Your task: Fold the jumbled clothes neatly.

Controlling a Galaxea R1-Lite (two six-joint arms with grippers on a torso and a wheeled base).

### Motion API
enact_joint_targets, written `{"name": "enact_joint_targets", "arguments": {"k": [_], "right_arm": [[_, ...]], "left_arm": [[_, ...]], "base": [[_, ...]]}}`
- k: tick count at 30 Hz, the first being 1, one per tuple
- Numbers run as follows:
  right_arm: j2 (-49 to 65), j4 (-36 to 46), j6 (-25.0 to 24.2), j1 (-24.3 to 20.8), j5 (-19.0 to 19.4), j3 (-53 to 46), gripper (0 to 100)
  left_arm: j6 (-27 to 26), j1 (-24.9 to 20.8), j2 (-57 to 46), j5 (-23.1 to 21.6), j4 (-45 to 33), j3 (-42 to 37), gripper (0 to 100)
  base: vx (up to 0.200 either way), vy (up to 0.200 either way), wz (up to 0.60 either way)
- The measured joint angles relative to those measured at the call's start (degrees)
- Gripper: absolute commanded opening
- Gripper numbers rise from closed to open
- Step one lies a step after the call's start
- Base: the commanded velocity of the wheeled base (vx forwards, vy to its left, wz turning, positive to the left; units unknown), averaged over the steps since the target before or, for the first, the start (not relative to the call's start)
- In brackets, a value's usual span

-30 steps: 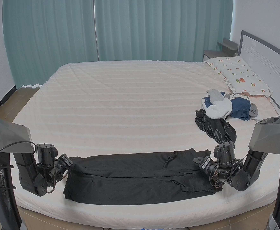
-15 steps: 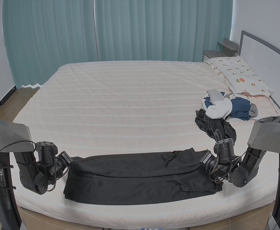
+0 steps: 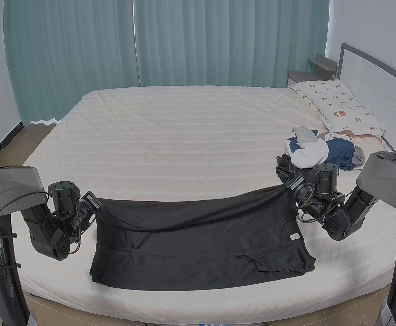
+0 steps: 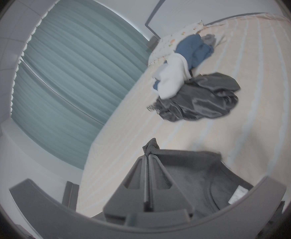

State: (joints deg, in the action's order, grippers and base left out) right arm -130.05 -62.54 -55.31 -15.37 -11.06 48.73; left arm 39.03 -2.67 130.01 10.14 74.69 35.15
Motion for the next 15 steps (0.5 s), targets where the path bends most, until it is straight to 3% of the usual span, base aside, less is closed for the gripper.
{"name": "enact_joint_targets", "arguments": {"k": [9, 15], "right_arm": [[-0.6, -2.24, 0.46, 0.79, 0.24, -3.52, 0], [-0.74, -2.57, 2.07, 1.07, 1.16, -7.96, 0]], "left_arm": [[1.19, 0.28, 0.45, 0.63, 1.18, -2.02, 0], [-0.09, -0.02, 1.83, 0.28, 10.65, -7.42, 0]], "base": [[0.0, 0.0, 0.0], [0.0, 0.0, 0.0]]}}
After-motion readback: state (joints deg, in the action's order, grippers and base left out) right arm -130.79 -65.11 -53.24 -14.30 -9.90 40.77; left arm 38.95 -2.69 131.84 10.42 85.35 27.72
